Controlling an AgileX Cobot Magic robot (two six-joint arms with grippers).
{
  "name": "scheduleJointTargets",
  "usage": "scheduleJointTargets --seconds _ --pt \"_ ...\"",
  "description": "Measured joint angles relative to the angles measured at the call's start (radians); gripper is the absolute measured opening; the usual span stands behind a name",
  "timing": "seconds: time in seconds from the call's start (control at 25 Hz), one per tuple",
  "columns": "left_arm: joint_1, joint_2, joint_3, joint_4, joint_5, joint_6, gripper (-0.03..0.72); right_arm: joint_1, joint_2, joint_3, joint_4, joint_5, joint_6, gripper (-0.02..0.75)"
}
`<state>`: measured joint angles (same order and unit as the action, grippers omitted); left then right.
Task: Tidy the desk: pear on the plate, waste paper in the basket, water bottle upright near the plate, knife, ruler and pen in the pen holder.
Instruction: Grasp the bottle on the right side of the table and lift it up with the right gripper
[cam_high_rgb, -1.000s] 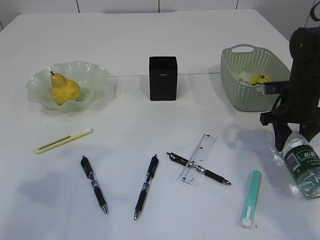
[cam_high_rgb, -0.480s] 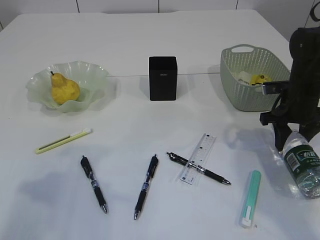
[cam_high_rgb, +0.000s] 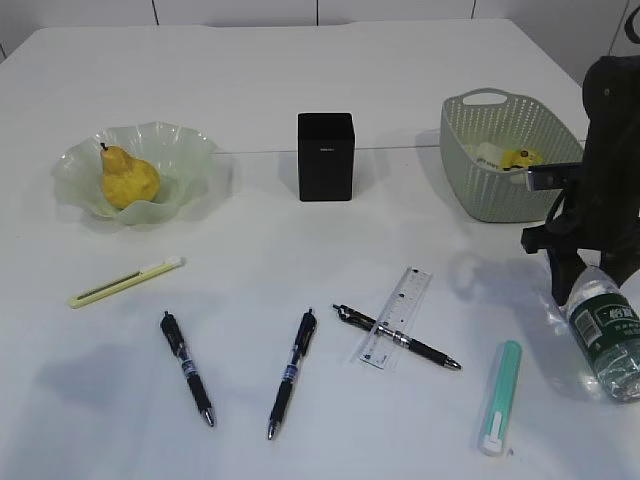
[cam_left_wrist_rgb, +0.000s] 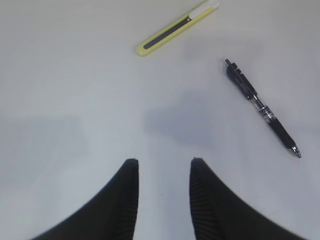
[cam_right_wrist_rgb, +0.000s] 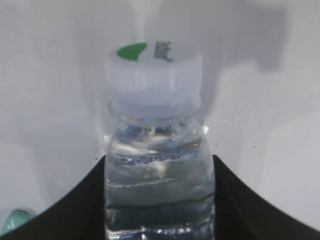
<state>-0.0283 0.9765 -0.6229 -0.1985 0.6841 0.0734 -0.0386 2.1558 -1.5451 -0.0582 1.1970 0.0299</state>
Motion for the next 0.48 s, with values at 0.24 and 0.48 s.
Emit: scheduleJointTargets --seconds 0.24,0.48 --pt "0.000 0.000 0.000 -0.001 0.000 0.000 0.239 0.000 -0.050 0.041 0.011 -0.005 0.000 0.392" --pt "0.000 0.000 0.000 -0.001 -0.002 0.000 0.239 0.000 -0.148 0.044 0.038 -0.005 -0.002 0.392"
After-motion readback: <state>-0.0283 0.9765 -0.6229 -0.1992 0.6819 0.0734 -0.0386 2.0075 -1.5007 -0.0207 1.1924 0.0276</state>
